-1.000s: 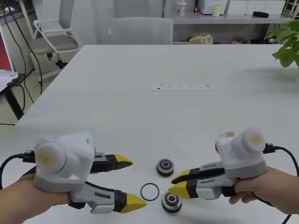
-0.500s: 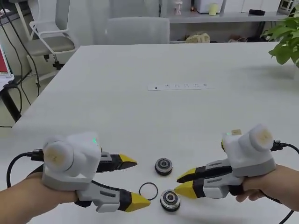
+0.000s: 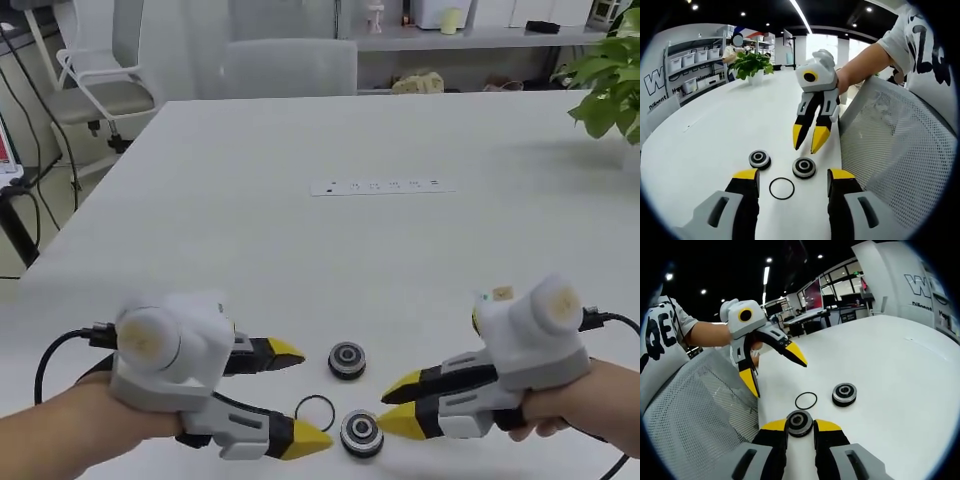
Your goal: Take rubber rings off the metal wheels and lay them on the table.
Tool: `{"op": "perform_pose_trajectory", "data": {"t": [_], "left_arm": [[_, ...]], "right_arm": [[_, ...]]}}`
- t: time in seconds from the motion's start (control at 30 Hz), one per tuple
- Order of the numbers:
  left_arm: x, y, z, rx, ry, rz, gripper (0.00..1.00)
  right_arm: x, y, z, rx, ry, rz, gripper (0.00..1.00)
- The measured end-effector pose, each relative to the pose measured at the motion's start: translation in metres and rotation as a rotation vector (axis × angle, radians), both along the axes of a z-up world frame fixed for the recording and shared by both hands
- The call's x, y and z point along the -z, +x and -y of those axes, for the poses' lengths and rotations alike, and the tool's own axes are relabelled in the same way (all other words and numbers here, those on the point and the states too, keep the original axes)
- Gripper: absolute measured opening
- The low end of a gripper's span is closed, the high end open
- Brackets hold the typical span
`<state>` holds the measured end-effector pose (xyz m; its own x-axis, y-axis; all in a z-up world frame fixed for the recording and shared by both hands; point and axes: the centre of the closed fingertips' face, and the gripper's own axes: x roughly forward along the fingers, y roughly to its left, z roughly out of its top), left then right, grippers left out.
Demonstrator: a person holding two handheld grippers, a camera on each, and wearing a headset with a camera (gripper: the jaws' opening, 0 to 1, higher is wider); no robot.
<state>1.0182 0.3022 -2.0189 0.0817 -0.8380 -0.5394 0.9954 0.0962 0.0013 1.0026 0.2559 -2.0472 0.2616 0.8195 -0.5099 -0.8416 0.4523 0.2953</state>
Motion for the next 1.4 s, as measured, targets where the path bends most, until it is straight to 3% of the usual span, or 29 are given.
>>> {"op": "perform_pose_trajectory", "data": {"t": [0.67, 1.4], "left_arm": [[0.019, -0.009, 0.016, 0.048, 0.032, -0.039, 0.45], [0.035, -0.02, 0.032, 0.107, 0.066, -0.076, 0.27]], "right_arm": [[0.018, -0.006, 0.0, -0.047, -0.065, 0.021, 0.22], [0.03, -0.008, -0.003, -0.094, -0.111, 0.058, 0.2]]}}
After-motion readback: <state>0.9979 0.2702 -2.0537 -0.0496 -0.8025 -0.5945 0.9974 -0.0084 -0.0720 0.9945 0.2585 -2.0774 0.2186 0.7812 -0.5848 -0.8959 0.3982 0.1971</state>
